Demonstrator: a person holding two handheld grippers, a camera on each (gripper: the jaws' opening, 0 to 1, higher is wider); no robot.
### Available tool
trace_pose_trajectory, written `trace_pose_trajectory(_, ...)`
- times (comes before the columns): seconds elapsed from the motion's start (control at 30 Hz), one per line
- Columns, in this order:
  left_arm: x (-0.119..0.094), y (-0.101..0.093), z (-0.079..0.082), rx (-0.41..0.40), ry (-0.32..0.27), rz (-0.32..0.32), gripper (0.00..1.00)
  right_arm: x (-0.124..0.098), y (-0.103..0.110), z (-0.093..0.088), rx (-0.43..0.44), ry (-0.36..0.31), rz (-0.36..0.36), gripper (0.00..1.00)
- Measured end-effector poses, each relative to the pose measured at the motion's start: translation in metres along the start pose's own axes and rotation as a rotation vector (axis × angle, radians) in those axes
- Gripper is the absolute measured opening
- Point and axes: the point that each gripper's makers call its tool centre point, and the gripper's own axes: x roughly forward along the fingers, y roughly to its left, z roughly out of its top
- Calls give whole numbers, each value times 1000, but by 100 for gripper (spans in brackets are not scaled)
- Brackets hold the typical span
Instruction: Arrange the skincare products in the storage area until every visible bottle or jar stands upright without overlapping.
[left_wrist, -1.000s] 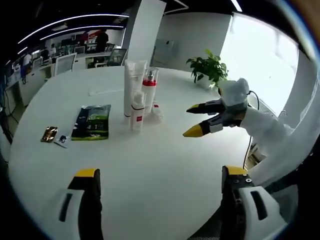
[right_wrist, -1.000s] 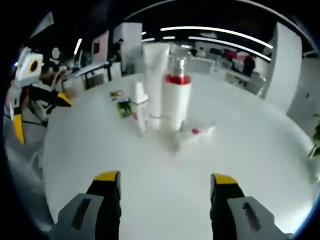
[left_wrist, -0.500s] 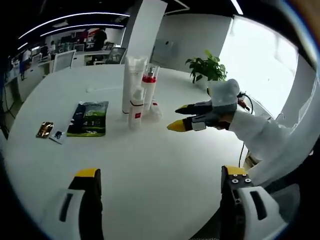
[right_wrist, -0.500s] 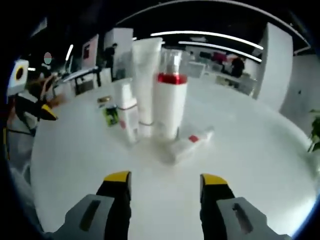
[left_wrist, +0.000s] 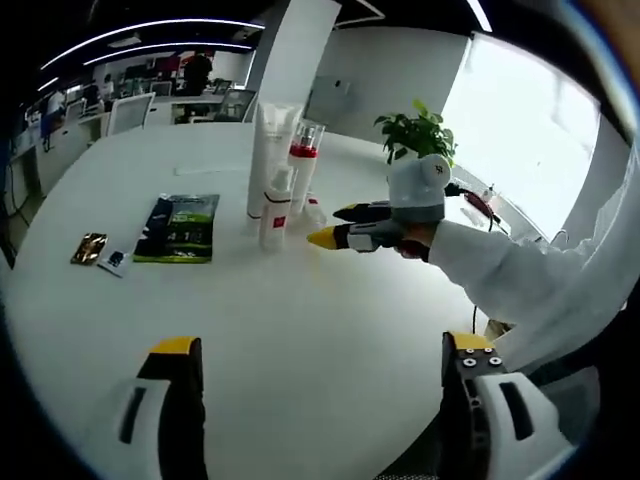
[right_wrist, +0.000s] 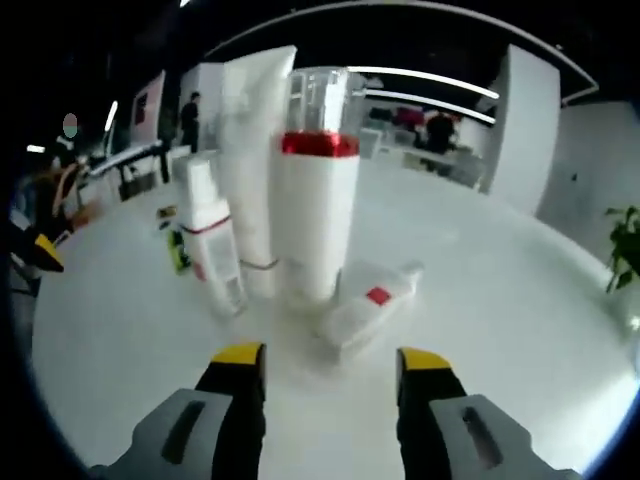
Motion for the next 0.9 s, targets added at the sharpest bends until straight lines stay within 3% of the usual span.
trace_pose_trajectory(0.67, 2, 2, -5, -11, 18, -8, 91, 18, -7, 2, 21, 8, -32, 45)
trace_pose_trajectory(0.9, 1, 5, -5, -14, 19, -9, 91, 18, -23, -3, 32, 14, -54, 43)
